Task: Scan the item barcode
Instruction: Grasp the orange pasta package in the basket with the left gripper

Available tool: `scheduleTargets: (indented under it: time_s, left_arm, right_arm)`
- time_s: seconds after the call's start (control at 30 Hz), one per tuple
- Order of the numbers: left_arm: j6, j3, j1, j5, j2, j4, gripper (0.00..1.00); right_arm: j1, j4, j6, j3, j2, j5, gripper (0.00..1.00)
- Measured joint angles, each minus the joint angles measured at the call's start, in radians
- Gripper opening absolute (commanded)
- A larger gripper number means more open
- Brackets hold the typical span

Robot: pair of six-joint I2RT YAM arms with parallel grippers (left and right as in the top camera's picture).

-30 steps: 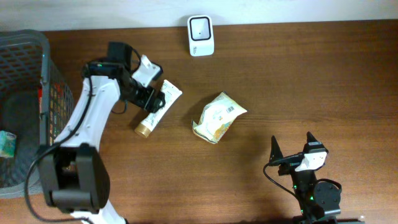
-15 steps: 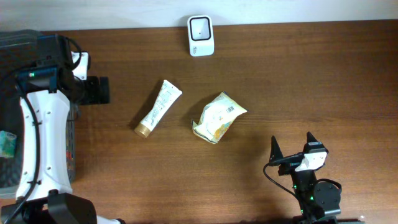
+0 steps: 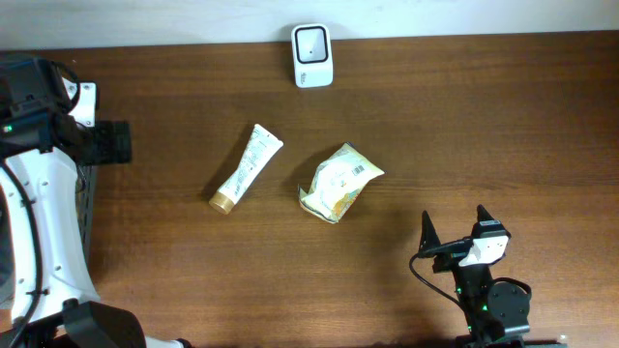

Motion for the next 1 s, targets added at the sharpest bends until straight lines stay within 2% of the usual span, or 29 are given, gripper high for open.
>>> scheduleTargets:
  time_s: [0.13,0.23,0.3,0.33,0.47,0.53,0.67,0.73,0.83,0.9,1.0]
  left_arm:
    - [0.023,0.051,0.006,0.142,-0.001,0.027,0.99]
    - [0.023,0.261,0.008,0.227,-0.04,0.09,0.99]
    - [0.014,0.336,0.031,0.201,-0.089,0.142,0.99]
    - [-0.04,0.358,0.086,0.125,-0.114,0.155,0.99]
    - [-0.181,0.358,0.31,-0.001,-0.072,0.072,0.99]
    - [-0.219,0.354,0.361,-0.009,-0.031,0.034,0.99]
    - [-0.245,0.175,0.447,0.0,0.076,0.061,1.0]
    - [-0.224,0.066,0.476,0.019,0.122,0.119,0.99]
    - [-0.066,-0.05,0.504,0.11,0.147,0.211,1.0]
    - [0.035,-0.058,0.507,0.146,0.226,0.216,0.99]
    - [0.103,-0.058,0.507,0.159,0.28,0.217,1.0]
  right_arm:
    - [0.0,0.0,0.0,0.0,0.0,0.0,0.99]
    - [0.0,0.0,0.0,0.0,0.0,0.0,0.99]
    - [0.0,0.0,0.0,0.0,0.0,0.0,0.99]
    - [0.0,0.0,0.0,0.0,0.0,0.0,0.99]
    - [0.0,0.0,-0.001,0.0,0.0,0.0,0.99]
    - [0.0,0.0,0.0,0.0,0.0,0.0,0.99]
    - [0.0,0.0,0.0,0.0,0.0,0.01,0.99]
    - [0.0,0.001,-0.001,0.0,0.0,0.012,0.98]
    - [0.0,0.002,0.0,0.0,0.0,0.015,0.99]
    - [0.0,0.002,0.0,0.0,0.0,0.016,0.99]
    - [0.0,0.002,0.0,0.0,0.0,0.016,0.99]
